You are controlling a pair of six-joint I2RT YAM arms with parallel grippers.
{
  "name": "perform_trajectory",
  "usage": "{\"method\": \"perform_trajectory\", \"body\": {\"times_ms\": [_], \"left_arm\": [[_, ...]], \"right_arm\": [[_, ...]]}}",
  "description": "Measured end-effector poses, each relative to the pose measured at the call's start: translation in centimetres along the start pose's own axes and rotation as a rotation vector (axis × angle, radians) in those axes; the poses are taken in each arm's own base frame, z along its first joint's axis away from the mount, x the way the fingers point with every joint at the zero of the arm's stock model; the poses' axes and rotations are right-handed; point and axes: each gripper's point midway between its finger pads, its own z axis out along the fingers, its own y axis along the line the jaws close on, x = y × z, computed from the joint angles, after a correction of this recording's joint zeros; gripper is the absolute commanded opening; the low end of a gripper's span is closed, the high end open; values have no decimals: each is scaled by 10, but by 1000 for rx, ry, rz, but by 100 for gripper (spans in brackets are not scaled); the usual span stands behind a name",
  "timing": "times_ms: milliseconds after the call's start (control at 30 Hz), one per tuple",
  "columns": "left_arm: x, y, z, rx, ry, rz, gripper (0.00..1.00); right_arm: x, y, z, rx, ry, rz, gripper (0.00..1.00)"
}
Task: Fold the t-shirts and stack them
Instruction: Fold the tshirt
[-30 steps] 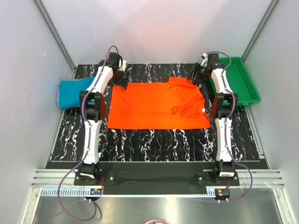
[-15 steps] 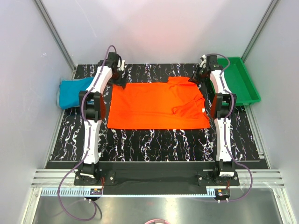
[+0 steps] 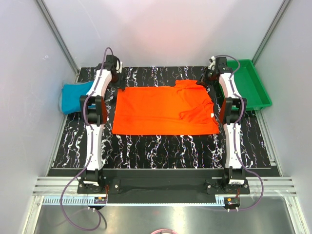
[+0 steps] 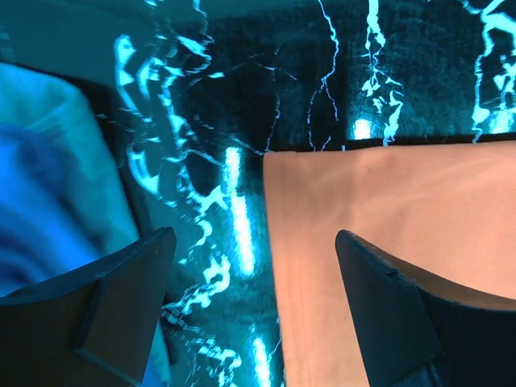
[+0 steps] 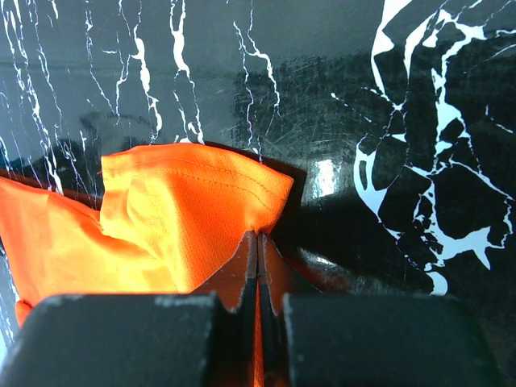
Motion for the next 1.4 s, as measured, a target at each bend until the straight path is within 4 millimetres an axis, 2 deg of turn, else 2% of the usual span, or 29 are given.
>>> {"method": "perform_trajectory", "body": {"times_ms": [200,267,300,333,433,467,567,667,700,733,767,800,833,900,967,1400], "left_arm": [[8,-12,22,72,24,-22,73],[1,-13,21,89,3,-30,65],[-1,-13,22,96,-4,-33,64],[-3,-13,23,103,-12,-35,56],[-5,-12,25,123,-22,-42,47],[-4,-11,27,127,-21,-42,41],[-6,-13,28,144,-29,-44,36],[-8,-13,29,156,-36,-41,28],[-8,-14,29,159,-38,-40,21],[-9,-14,29,163,-38,-40,17],[-9,-16,29,171,-41,-38,13],[-10,-16,30,176,-42,-36,2],[-10,-17,30,180,-44,-35,0],[-11,-18,30,187,-48,-30,0],[-11,-19,30,193,-49,-28,0],[-10,-24,30,221,-49,-13,0]], "right_arm": [[0,3,-2,-5,1,-1,0],[0,5,-4,-8,4,-1,0],[0,6,-5,-9,3,-1,0],[-1,7,-6,-10,2,-3,0],[-2,10,-9,-12,-1,-6,0],[-2,12,-9,-13,0,-8,0],[0,17,-9,-16,4,-15,0],[5,25,-5,-22,15,-28,0],[6,27,-4,-24,18,-33,1],[8,29,-3,-24,21,-39,6],[8,29,-2,-20,21,-42,15],[9,30,-1,-17,21,-45,25],[9,30,-1,-16,22,-48,42],[10,30,0,-13,22,-51,50],[9,30,0,-10,21,-55,53],[-8,29,-2,25,-40,-79,52]]}}
